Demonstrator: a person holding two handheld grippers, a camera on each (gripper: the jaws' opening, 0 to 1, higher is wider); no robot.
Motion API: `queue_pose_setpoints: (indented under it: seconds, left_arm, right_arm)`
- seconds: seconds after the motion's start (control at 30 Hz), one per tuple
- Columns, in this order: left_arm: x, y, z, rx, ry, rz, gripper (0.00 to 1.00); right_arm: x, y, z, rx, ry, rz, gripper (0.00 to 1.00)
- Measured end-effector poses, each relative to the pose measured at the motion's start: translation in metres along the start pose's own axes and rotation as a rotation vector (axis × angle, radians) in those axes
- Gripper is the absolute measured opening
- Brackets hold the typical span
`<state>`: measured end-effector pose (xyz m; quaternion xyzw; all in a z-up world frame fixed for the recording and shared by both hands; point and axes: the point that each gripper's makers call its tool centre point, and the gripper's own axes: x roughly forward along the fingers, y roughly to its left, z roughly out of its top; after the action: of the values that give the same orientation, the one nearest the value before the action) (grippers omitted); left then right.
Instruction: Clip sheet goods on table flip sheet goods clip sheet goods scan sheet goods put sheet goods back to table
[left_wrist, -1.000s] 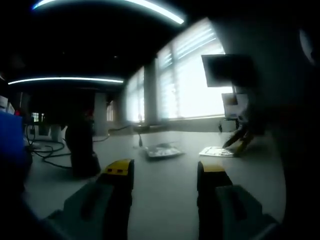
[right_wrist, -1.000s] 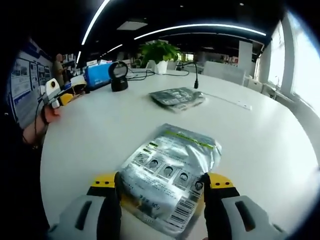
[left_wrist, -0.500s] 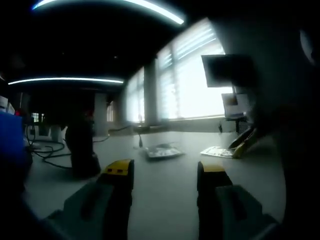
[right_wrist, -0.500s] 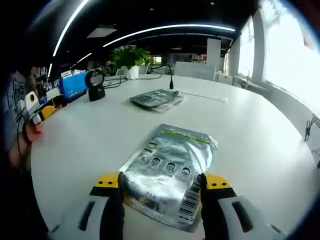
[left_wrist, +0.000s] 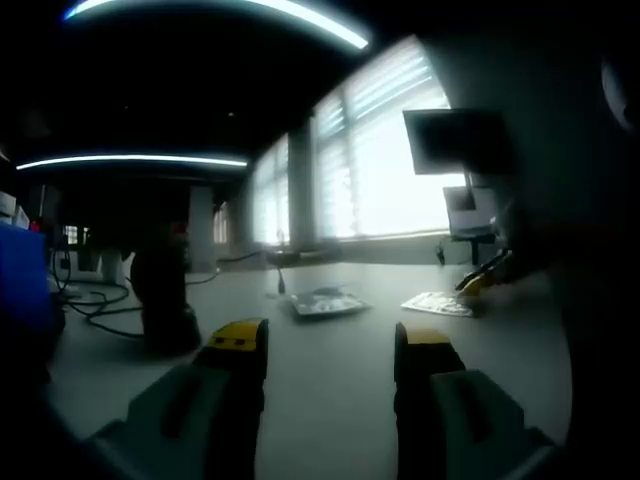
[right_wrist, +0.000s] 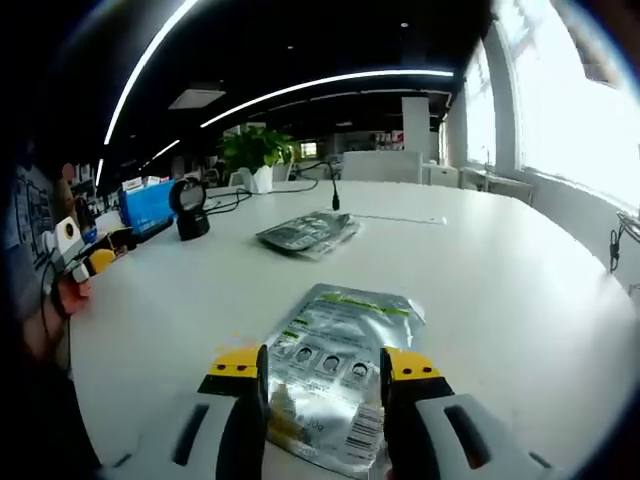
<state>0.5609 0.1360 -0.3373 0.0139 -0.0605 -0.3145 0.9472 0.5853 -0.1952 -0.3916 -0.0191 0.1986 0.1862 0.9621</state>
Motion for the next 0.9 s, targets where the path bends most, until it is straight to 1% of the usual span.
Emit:
queue_pose_setpoints:
  seconds: [0.03,0.1,0.13,0.17,0.3,0.33,0.37,0.43,0.53,0.57,0.63,0.7,0.8,0.9]
  left_arm:
    - [0.0,0.0,0.0,-0.001,0.001,0.0,0.44]
    - [0.0,-0.001,0.0,-0.001,0.002,-0.003,0.44]
    - [0.0,-0.001,-0.001,0.0,0.002,-0.004,0.44]
    - [0.0,-0.001,-0.001,0.0,0.002,-0.006,0.44]
    - [0.0,0.0,0.0,0.003,0.0,0.0,0.44]
    - [0.0,0.002,0.0,0.002,0.0,0.002,0.44]
    - [0.0,0.003,0.0,0.0,-0.002,0.004,0.44]
    - [0.0,0.004,0.0,-0.001,-0.004,0.007,0.44]
    - [0.0,0.004,-0.001,-0.003,-0.001,0.005,0.44]
    - [0.0,0.003,-0.001,-0.003,0.0,0.003,0.44]
    - [0.001,0.003,-0.001,-0.001,0.003,0.0,0.44]
    - [0.001,0.003,-0.002,0.0,0.004,0.001,0.44]
    - [0.0,0.004,-0.001,-0.002,0.002,0.004,0.44]
    - [0.0,0.003,-0.001,0.0,0.002,0.004,0.44]
  right_arm:
    - [0.0,-0.005,0.006,-0.027,-0.016,-0.005,0.45]
    - [0.003,-0.02,0.016,-0.069,-0.015,-0.02,0.44]
    - [0.004,-0.025,0.022,-0.084,-0.02,-0.017,0.44]
    - [0.007,-0.031,0.026,-0.082,-0.017,-0.017,0.45]
    - [0.012,-0.038,0.031,-0.124,0.045,0.014,0.44]
    - [0.013,-0.038,0.031,-0.142,0.061,0.032,0.43]
    - [0.016,-0.041,0.031,-0.141,0.07,0.045,0.42]
    - [0.022,-0.051,0.031,-0.123,0.087,0.053,0.41]
    - [0.032,-0.06,0.025,-0.134,0.124,0.073,0.4]
    - [0.035,-0.062,0.024,-0.143,0.126,0.079,0.4]
    - [0.041,-0.063,0.021,-0.121,0.148,0.095,0.38]
    - [0.045,-0.065,0.021,-0.132,0.154,0.104,0.38]
    - [0.05,-0.065,0.016,-0.169,0.187,0.104,0.38]
    - [0.053,-0.062,0.012,-0.167,0.209,0.11,0.38]
